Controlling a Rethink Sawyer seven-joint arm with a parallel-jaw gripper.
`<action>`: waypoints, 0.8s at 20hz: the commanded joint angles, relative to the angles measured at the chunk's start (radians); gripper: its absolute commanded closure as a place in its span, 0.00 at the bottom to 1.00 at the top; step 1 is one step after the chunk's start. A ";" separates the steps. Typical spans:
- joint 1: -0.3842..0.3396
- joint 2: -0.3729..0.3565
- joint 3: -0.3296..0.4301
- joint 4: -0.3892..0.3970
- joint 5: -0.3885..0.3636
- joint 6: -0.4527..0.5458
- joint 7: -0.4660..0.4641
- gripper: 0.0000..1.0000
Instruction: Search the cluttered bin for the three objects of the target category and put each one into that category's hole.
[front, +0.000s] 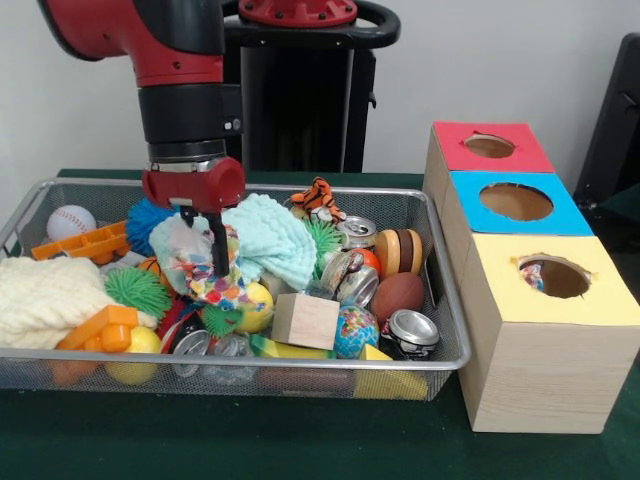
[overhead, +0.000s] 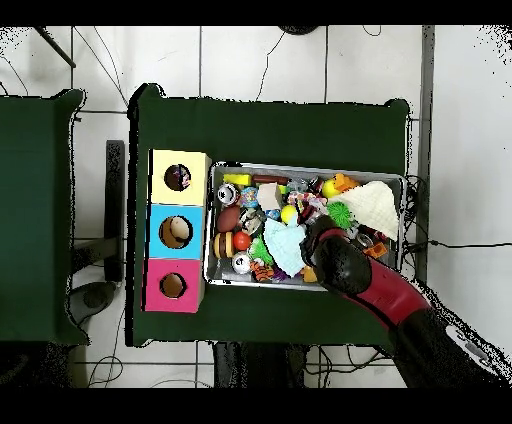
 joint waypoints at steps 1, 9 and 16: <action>0.007 -0.014 0.049 -0.063 -0.044 0.031 0.088 1.00; 0.021 -0.033 0.034 -0.068 -0.042 0.061 0.082 1.00; 0.127 -0.323 -0.066 0.017 0.057 0.271 0.135 1.00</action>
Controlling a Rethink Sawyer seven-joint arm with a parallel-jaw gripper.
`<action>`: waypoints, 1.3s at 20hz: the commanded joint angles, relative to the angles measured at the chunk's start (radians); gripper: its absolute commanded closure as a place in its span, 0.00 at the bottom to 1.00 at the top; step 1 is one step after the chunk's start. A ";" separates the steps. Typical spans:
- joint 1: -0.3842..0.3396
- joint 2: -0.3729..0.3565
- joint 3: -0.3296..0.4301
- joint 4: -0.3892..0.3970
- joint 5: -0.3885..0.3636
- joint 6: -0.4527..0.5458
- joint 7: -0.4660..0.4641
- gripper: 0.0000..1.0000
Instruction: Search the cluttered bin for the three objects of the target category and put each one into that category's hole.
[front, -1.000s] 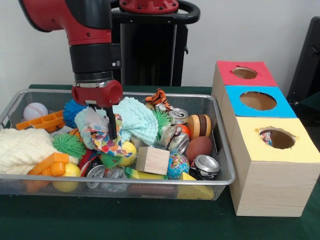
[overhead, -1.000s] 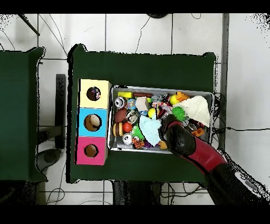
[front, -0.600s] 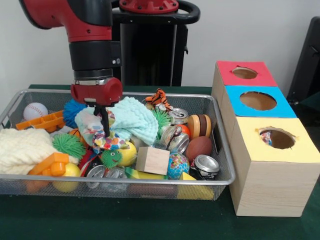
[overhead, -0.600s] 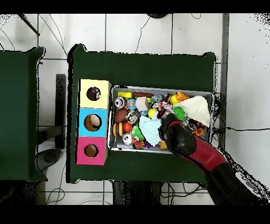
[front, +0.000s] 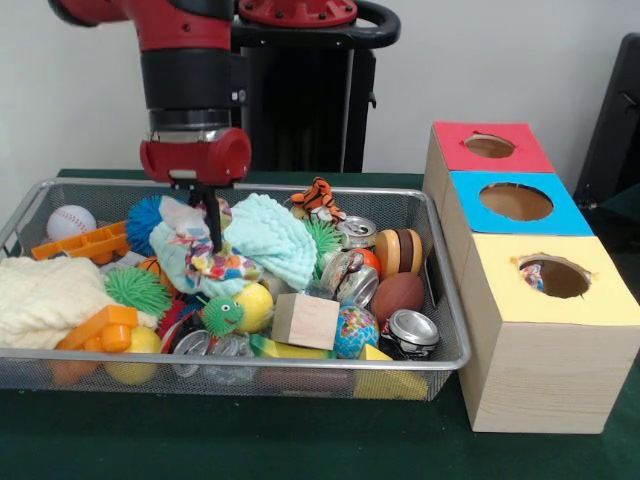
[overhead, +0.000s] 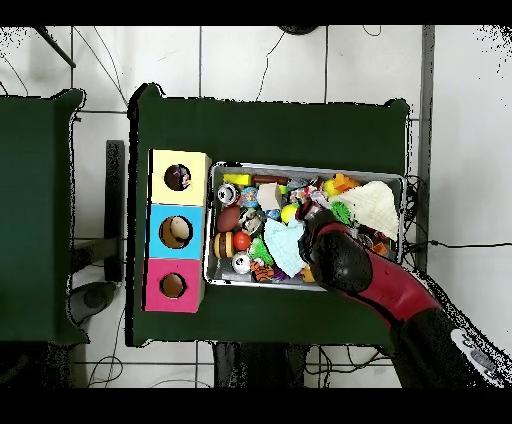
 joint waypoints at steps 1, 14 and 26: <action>0.073 -0.220 -0.047 0.019 0.067 0.222 0.139 1.00; 0.222 -0.256 -0.090 -0.016 0.073 0.363 0.160 1.00; 0.434 -0.195 -0.183 -0.132 0.121 0.378 0.180 1.00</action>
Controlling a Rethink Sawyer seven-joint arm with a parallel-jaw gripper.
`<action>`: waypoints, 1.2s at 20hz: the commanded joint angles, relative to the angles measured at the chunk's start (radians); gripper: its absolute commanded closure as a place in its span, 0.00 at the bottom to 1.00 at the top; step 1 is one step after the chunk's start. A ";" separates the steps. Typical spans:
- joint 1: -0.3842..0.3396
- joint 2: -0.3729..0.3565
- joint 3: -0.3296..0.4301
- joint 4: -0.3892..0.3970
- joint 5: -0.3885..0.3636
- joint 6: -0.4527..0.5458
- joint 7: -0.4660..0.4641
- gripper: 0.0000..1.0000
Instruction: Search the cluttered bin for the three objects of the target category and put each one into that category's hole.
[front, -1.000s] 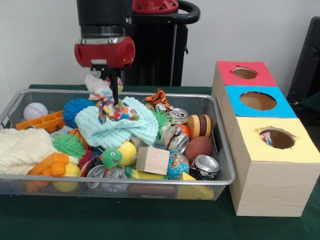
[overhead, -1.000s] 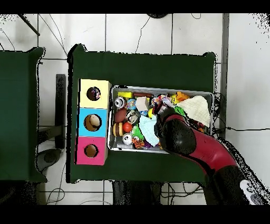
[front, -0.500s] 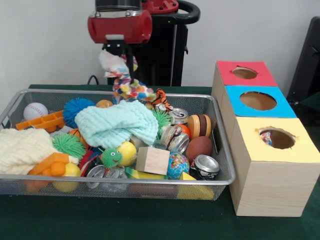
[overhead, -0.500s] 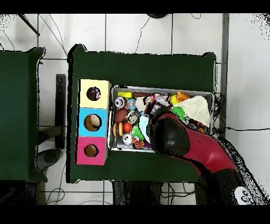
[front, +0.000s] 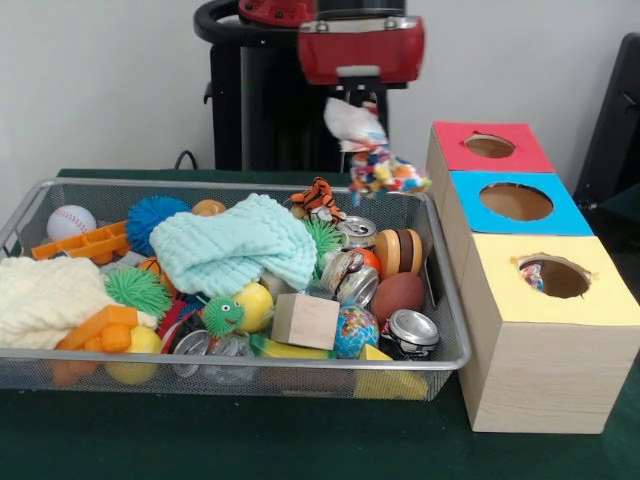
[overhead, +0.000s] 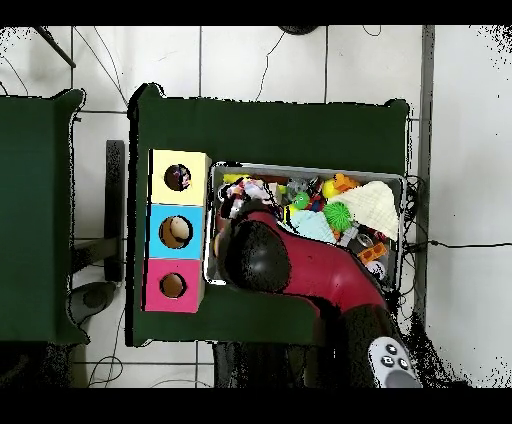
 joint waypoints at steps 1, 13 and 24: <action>0.071 0.055 -0.074 -0.129 0.034 0.151 0.171 1.00; 0.183 0.147 -0.162 -0.352 -0.004 0.284 0.155 1.00; 0.286 0.276 -0.215 -0.481 0.031 0.271 0.201 1.00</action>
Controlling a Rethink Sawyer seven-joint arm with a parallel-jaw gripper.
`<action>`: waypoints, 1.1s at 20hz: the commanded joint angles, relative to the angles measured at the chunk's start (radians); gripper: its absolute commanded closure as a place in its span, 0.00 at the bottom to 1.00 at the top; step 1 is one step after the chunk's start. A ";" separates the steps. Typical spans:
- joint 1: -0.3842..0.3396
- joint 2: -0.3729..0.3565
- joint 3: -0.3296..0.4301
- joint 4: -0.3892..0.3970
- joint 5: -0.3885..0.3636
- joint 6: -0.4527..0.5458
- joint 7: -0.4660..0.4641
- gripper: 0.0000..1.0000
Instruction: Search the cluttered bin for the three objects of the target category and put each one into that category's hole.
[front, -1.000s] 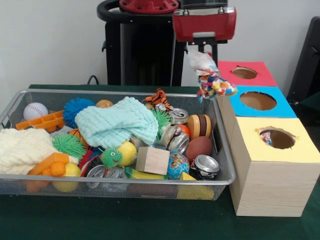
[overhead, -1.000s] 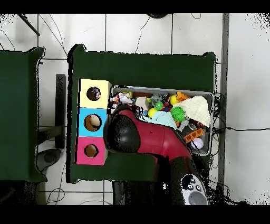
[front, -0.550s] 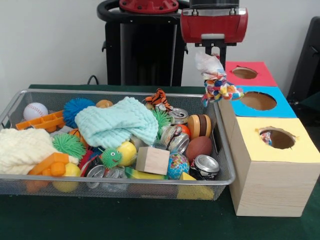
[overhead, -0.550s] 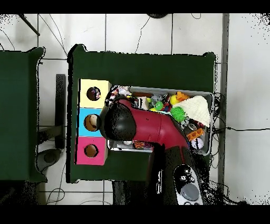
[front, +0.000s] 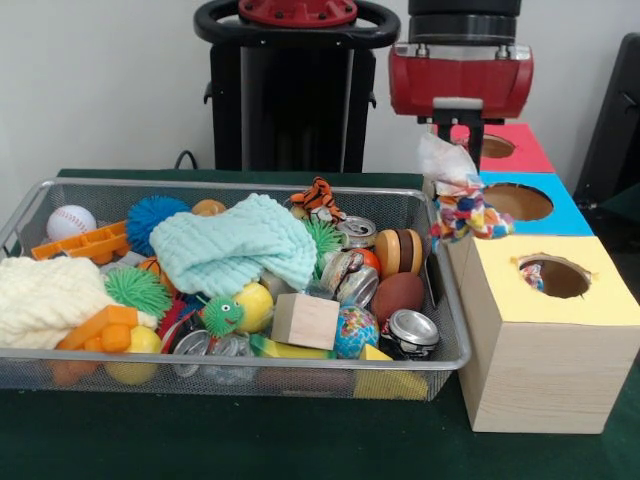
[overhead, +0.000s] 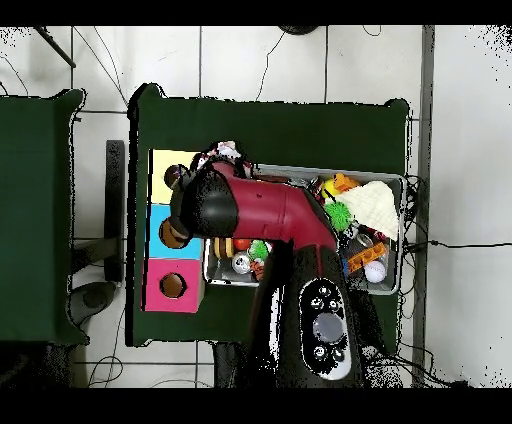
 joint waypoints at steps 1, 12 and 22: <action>0.034 0.113 -0.032 -0.120 0.029 0.099 0.202 1.00; 0.060 0.119 -0.042 -0.109 0.060 0.112 0.190 1.00; 0.075 0.138 -0.021 -0.014 0.081 0.031 0.206 1.00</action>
